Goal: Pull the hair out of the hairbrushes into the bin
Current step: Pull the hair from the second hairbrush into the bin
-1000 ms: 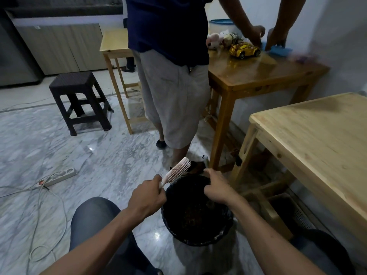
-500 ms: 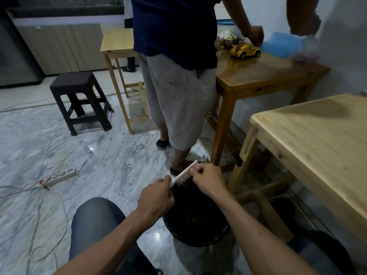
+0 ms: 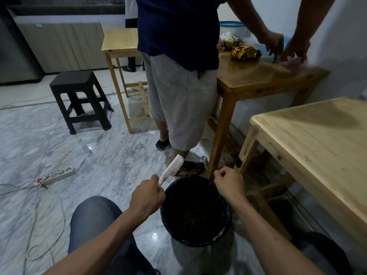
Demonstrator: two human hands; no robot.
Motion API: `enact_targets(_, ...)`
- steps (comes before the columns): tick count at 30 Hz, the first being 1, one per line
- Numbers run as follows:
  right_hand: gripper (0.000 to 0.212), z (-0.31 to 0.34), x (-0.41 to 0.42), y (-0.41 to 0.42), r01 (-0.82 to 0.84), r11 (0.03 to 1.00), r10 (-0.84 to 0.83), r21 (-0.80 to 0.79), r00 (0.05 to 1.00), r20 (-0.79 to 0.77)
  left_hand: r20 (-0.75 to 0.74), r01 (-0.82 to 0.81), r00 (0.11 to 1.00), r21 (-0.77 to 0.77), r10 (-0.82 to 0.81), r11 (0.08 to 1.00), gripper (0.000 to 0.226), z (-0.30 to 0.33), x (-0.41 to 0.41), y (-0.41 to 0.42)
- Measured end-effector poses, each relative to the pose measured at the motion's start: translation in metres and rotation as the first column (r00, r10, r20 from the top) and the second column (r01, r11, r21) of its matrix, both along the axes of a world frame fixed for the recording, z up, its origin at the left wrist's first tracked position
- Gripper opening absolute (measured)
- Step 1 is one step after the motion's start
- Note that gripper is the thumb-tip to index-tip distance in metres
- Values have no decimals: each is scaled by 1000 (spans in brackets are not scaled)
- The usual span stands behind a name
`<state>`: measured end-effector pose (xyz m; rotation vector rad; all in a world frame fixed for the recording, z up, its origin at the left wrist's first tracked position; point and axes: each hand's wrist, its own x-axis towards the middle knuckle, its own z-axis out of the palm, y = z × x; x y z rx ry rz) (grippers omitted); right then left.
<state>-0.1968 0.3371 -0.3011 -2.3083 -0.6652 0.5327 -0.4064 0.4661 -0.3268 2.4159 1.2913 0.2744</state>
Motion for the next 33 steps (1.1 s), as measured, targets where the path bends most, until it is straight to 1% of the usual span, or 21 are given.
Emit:
enact_targets(1,18,-7,1,1,-33,998,31,-49,999,-44,3,10,1000,3,-10,1000,12,1,1,-1)
enact_targets(3,52,-17,2,4,-119,987,101,-106,981,-165,-1,38,999,34,-38,999,10,4,3,-3)
enact_targets(4,67,-18,2,6,-137,987,115,-79,966,-232,-5,56,998,62,-56,996,8,5,4,-5)
enact_targets(6,84,-16,-2,9,-125,987,155,103,909,-386,-17,97,995,126,-95,987,6,8,6,-7)
enact_targets(8,90,-11,-6,13,-84,951,243,299,800,-548,-19,136,991,173,-135,975,8,11,8,-9)
enact_targets(9,94,-8,-8,15,-70,931,287,359,748,-598,-17,155,988,189,-154,970,10,12,9,-10)
enact_targets(11,96,-2,-13,17,-96,900,371,425,679,-634,-2,187,982,209,-191,960,13,15,12,-11)
enact_targets(13,84,0,-17,19,-145,858,470,492,608,-640,36,219,972,226,-233,949,17,17,13,-12)
enact_targets(15,70,-4,-20,20,-126,825,521,551,550,-653,76,248,959,243,-273,938,24,16,13,-11)
enact_targets(16,63,-4,-20,20,-105,820,523,563,538,-661,99,254,954,247,-285,935,28,16,12,-10)
enact_targets(17,55,-5,-21,20,-92,820,517,565,542,-662,121,256,949,248,-292,934,34,16,11,-9)
enact_targets(19,36,-9,-19,20,-87,835,481,544,596,-643,146,268,940,251,-310,930,41,16,10,-8)
enact_targets(21,18,-15,-15,18,-82,860,424,504,667,-613,157,269,937,247,-312,931,37,16,9,-9)
enact_targets(23,8,-18,-12,15,-43,866,376,499,714,-591,189,235,943,214,-276,948,26,16,9,-9)
enact_targets(26,7,-16,-4,10,112,842,280,527,745,-605,207,127,966,127,-151,984,11,14,7,-6)
enact_targets(28,10,-16,2,7,198,832,206,518,756,-621,189,66,979,81,-81,994,13,12,5,-3)
enact_targets(29,15,-16,4,7,208,841,179,500,765,-618,185,47,981,62,-58,997,15,11,4,-3)
enact_targets(30,20,-15,5,5,182,866,166,466,775,-610,191,34,981,44,-42,998,17,11,3,-3)
enact_targets(31,25,-13,4,4,118,903,171,414,783,-598,197,25,980,27,-30,999,18,12,3,-4)
enact_targets(33,36,-8,-2,1,-67,960,217,271,790,-574,189,15,982,5,-15,1000,20,14,4,-5)
